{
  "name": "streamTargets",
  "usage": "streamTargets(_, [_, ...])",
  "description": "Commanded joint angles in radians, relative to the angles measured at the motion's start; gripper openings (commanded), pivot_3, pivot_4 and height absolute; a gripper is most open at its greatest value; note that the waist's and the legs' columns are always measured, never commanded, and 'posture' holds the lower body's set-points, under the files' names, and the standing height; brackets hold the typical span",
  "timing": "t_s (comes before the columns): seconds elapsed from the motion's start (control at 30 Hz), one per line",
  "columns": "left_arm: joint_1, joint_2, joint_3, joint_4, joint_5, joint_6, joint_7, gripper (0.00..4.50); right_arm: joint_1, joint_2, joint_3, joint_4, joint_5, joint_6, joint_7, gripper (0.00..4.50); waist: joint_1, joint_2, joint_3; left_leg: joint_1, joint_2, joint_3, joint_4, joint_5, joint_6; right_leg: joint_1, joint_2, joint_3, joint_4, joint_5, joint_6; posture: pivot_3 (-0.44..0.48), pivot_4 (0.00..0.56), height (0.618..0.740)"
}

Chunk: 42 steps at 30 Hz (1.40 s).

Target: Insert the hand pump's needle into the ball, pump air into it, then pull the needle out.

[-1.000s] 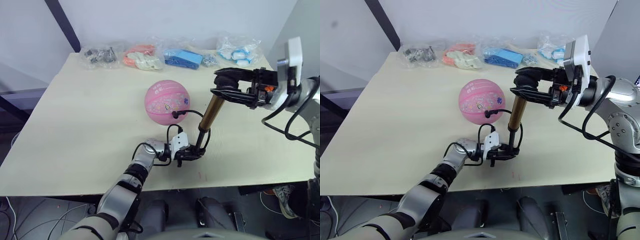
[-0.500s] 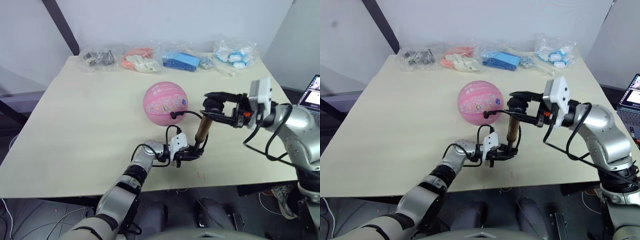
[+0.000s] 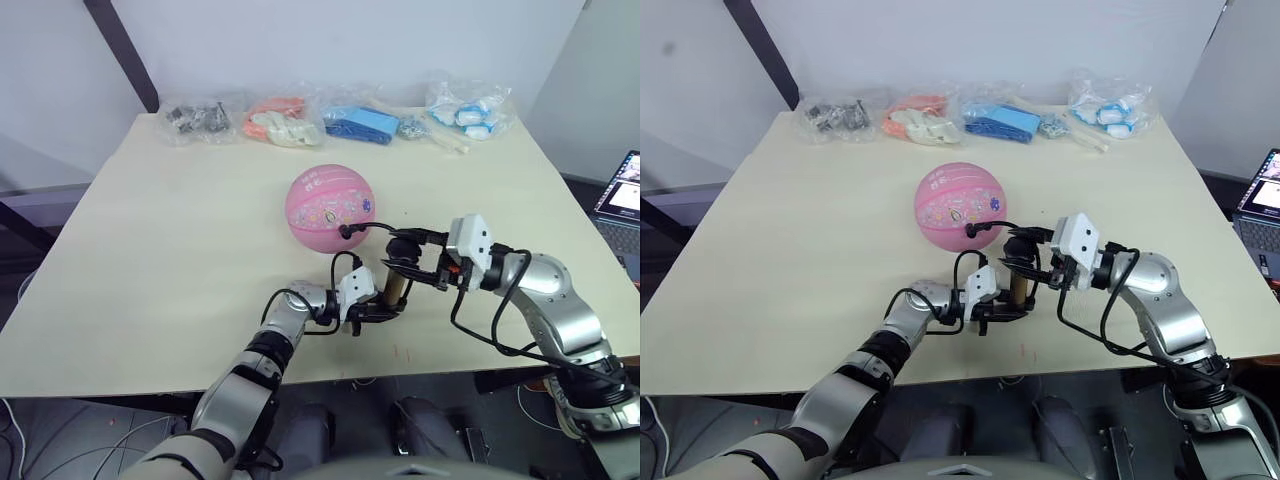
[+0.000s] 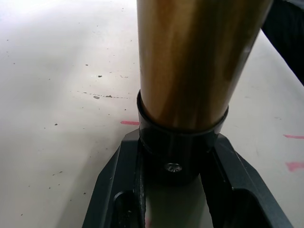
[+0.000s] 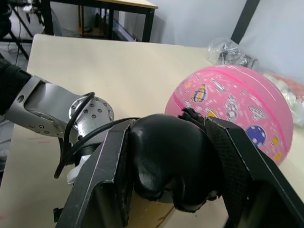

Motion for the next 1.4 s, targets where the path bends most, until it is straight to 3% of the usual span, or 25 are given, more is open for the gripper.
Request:
streamTargets(0.03, [0.036,0.020,-0.020,0.059,0.034,0.043,-0.001,1.07,-0.061,-0.026,-0.051,-0.063,0.108,0.097,0.035,1.94,0.000,0.001,0.002,-0.001,0.000,0.000,0.000,0.000,0.000,0.000,0.000,0.000,0.000,0.000,0.000,0.000,0.150,0.740])
streamTargets(0.23, [0.035,0.020,-0.022,0.061,0.033,0.042,-0.006,1.07,-0.243,-0.112,-0.205,-0.134,0.312,0.283,0.040,1.94,0.003,0.006,0.007,-0.012,-0.002,-0.001,0.002,0.000,0.000,-0.009,-0.001,0.000,0.000,0.001,0.000,0.000,0.150,0.740])
streamTargets(0.5, [0.031,0.017,-0.018,0.064,0.027,0.047,-0.003,1.07,-0.330,-0.180,-0.281,-0.140,0.382,0.364,0.034,1.94,0.006,0.005,0.008,-0.017,-0.004,-0.001,0.003,0.000,0.000,-0.015,-0.002,0.001,0.001,0.001,0.000,0.000,0.150,0.740])
streamTargets(0.77, [0.030,0.016,-0.003,0.062,0.010,0.052,-0.012,1.07,-0.381,-0.179,-0.305,-0.130,0.411,0.382,0.013,1.94,0.007,0.004,0.008,-0.017,-0.004,-0.001,0.003,0.000,0.000,-0.015,-0.002,0.000,0.001,0.001,0.000,0.000,0.150,0.740])
streamTargets(1.4, [0.034,0.010,0.011,0.037,-0.011,0.093,-0.026,1.07,-0.057,-0.021,0.013,-0.126,0.106,0.215,-0.008,1.94,0.002,0.001,0.001,-0.014,-0.003,-0.001,0.003,0.000,0.000,-0.013,-0.001,0.000,0.001,0.001,0.000,0.000,0.150,0.740])
